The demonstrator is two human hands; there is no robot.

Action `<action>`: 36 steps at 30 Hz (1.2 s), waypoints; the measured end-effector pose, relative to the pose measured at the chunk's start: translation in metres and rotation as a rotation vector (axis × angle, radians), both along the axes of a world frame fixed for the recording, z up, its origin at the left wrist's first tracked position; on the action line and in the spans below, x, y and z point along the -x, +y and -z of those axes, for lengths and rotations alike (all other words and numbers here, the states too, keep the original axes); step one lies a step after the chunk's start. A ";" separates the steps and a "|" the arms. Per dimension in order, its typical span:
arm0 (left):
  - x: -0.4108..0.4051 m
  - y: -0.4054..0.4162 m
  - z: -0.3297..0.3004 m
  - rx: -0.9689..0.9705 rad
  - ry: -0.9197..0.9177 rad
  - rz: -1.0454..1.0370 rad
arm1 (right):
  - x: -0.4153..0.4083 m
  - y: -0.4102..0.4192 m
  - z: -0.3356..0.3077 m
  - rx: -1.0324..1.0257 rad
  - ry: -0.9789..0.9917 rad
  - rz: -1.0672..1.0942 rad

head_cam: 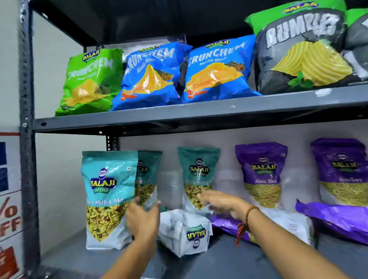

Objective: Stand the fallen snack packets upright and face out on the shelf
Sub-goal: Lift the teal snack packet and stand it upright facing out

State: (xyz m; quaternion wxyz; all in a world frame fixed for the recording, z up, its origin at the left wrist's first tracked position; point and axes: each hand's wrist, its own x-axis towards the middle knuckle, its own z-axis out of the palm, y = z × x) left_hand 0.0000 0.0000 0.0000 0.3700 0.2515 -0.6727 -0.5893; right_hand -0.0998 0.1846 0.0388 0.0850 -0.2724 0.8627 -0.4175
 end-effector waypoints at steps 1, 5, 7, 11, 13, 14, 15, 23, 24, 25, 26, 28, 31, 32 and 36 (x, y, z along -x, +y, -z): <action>0.007 -0.003 0.013 -0.055 -0.030 -0.037 | 0.008 -0.008 0.010 -0.022 -0.042 -0.017; 0.004 0.005 0.042 -0.605 -0.037 0.286 | 0.037 -0.036 0.039 -0.115 -0.124 -0.004; 0.013 0.000 0.046 -0.698 -0.012 0.356 | 0.040 -0.047 0.036 -0.178 -0.138 -0.007; 0.021 -0.008 0.039 -0.681 -0.003 0.389 | 0.041 -0.057 0.033 -0.153 -0.264 -0.054; 0.023 -0.011 0.033 -0.671 0.002 0.421 | 0.041 -0.058 0.036 -0.095 -0.284 -0.036; 0.024 -0.013 0.031 -0.662 0.008 0.443 | 0.041 -0.058 0.037 -0.056 -0.272 -0.013; 0.029 -0.017 0.030 -0.640 0.014 0.476 | 0.041 -0.058 0.039 -0.011 -0.250 0.021; 0.043 -0.027 0.009 -0.403 0.258 0.735 | 0.019 -0.039 0.030 0.433 0.151 0.165; 0.047 -0.029 0.004 -0.394 0.278 0.766 | 0.013 -0.038 0.026 0.444 0.243 0.183; 0.050 -0.032 -0.001 -0.379 0.291 0.796 | 0.008 -0.037 0.023 0.428 0.355 0.204; 0.054 -0.036 -0.005 -0.350 0.291 0.812 | -0.001 -0.036 0.021 0.401 0.460 0.243; 0.059 -0.036 -0.011 -0.286 0.301 0.830 | -0.014 -0.034 0.023 0.386 0.627 0.329; 0.061 -0.030 0.007 -0.282 0.266 0.878 | -0.022 -0.030 0.043 0.360 0.676 0.358; 0.059 -0.028 0.016 -0.285 0.237 0.896 | -0.024 -0.029 0.051 0.316 0.683 0.369; 0.063 -0.031 0.038 -0.319 0.182 0.924 | -0.029 -0.026 0.064 0.321 0.642 0.361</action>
